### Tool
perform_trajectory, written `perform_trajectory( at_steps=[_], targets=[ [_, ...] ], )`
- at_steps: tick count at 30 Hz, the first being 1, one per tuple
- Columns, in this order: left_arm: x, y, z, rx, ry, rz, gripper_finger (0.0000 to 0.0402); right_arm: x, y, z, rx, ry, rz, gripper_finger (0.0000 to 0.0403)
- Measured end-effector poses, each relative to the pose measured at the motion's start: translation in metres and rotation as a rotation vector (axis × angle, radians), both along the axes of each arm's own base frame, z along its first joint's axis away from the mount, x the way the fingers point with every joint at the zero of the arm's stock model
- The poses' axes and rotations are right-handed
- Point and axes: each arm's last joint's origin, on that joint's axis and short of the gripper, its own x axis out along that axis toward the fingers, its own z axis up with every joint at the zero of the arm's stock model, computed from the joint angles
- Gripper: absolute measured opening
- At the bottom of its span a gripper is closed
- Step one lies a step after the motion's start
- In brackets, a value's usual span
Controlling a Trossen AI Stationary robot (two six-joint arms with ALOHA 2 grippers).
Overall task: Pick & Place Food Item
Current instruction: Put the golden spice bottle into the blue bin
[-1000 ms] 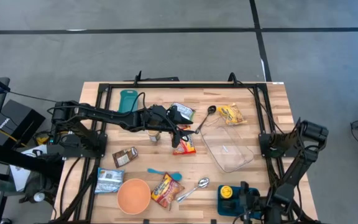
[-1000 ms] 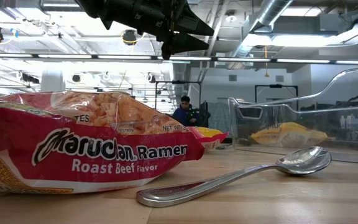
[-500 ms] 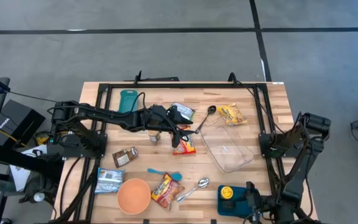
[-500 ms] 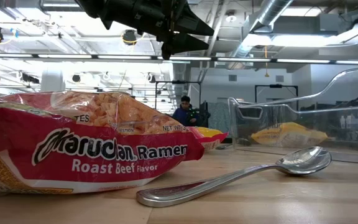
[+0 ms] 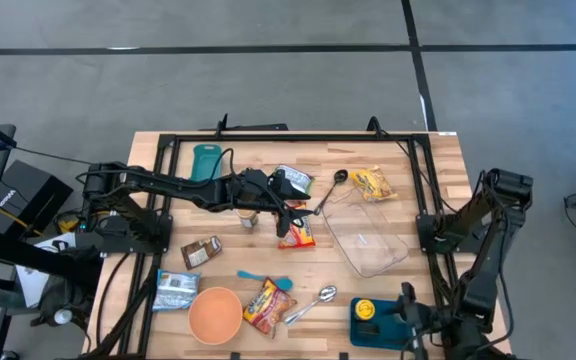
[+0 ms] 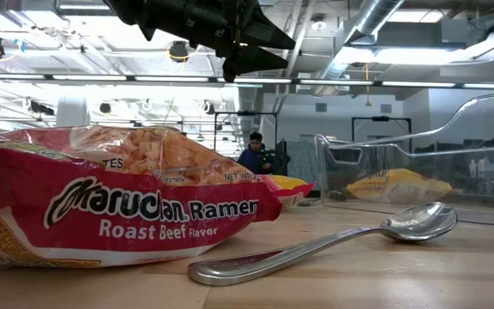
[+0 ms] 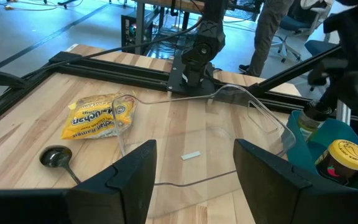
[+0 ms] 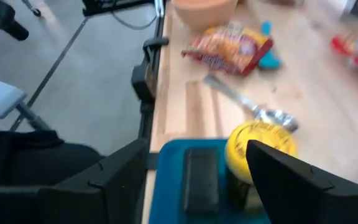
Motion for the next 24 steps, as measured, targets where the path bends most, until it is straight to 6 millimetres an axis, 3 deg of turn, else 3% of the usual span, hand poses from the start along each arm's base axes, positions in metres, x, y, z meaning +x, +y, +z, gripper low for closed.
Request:
perform_trajectory(
  at_steps=[9,24],
  targets=[
    [0.0,0.0,0.0,0.0,0.0,0.0,0.0208,0.004,-0.02,0.026,-0.109,-0.127,-0.058,0.0263],
    [0.0,0.0,0.0,0.0,0.0,0.0,0.0208,0.043,-0.058,0.049,-0.161,-0.11,-0.144,0.0262]
  ],
)
